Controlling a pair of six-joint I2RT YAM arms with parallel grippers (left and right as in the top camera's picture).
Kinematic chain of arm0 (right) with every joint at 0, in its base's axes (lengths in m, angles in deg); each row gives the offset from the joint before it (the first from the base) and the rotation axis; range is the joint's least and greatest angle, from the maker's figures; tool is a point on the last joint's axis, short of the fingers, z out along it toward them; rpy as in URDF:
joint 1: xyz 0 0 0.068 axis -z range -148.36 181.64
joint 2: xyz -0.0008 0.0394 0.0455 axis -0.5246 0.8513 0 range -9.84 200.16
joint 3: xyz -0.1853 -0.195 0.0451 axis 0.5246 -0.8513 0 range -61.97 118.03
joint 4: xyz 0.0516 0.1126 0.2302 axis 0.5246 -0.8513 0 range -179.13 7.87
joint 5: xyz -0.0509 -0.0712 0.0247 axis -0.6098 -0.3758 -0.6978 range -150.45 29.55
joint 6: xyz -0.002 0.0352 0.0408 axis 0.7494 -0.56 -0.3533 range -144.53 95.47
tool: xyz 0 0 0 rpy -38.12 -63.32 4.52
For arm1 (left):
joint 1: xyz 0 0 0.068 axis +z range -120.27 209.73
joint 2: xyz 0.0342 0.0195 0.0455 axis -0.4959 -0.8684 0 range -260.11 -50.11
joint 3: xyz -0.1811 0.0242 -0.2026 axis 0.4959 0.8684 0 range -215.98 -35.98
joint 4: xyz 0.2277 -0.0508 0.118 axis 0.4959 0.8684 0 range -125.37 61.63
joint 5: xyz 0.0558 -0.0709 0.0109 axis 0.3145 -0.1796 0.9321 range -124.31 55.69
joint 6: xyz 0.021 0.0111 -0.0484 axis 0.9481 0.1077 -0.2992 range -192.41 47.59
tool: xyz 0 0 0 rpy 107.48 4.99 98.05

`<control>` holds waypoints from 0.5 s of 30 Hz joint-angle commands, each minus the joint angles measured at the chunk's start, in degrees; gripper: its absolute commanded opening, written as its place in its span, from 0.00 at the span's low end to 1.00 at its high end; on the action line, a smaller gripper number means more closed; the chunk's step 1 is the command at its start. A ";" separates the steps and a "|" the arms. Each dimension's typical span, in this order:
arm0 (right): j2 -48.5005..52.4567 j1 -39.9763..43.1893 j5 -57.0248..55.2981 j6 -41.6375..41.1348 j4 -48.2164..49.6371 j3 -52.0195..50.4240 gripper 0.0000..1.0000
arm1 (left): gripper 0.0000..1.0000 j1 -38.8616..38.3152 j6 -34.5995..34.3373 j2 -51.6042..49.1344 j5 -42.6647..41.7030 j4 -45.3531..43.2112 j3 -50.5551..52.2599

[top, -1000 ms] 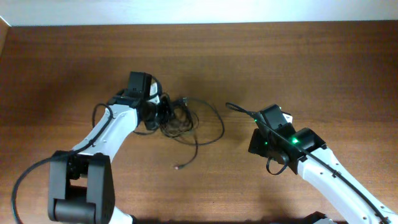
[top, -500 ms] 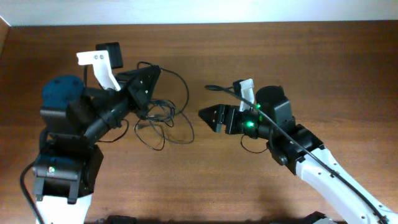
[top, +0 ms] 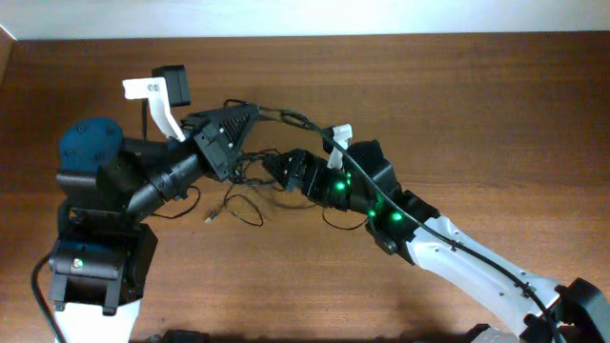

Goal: Untangle cables

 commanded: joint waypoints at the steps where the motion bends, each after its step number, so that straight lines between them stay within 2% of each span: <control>1: -0.02 -0.33 -0.85 -13.11 0.79 0.52 0.98 | 0.00 0.02 3.80 0.48 -3.67 -0.48 -0.33; 3: 0.52 -0.31 -2.03 -23.61 0.79 0.52 0.98 | 0.00 0.00 12.63 0.48 -10.21 -2.03 -0.33; 6: 3.30 -0.31 -3.28 -30.91 2.47 0.52 0.98 | 0.00 0.02 16.94 0.48 -17.42 -2.62 -0.33; 7: 4.52 -0.31 -3.39 -30.84 4.74 0.52 0.88 | 0.00 0.02 18.12 0.48 -19.06 -2.60 -0.33; 9: 5.77 -0.20 -7.19 -27.67 5.09 0.52 0.40 | 0.00 0.02 22.86 0.48 -26.08 -2.58 -0.33; 10: 5.77 0.13 -8.37 -20.57 5.09 0.52 0.06 | 0.00 0.02 25.62 0.48 -29.09 -2.21 -0.33; 12: 5.75 1.40 -6.75 -11.54 5.07 0.55 0.04 | 0.00 0.02 35.26 0.39 -29.75 4.79 -0.31; 13: 5.35 2.69 -3.37 -9.20 5.07 0.55 0.04 | 0.00 0.02 44.48 -0.07 -28.72 12.74 -0.31; 14: 4.92 3.67 -0.85 -7.67 5.07 0.55 0.04 | 0.00 0.02 48.72 -0.81 -24.74 18.23 -0.31; 15: 4.44 4.87 1.01 -5.29 4.70 0.55 0.04 | 0.00 0.02 48.83 -1.99 -19.43 21.59 -0.31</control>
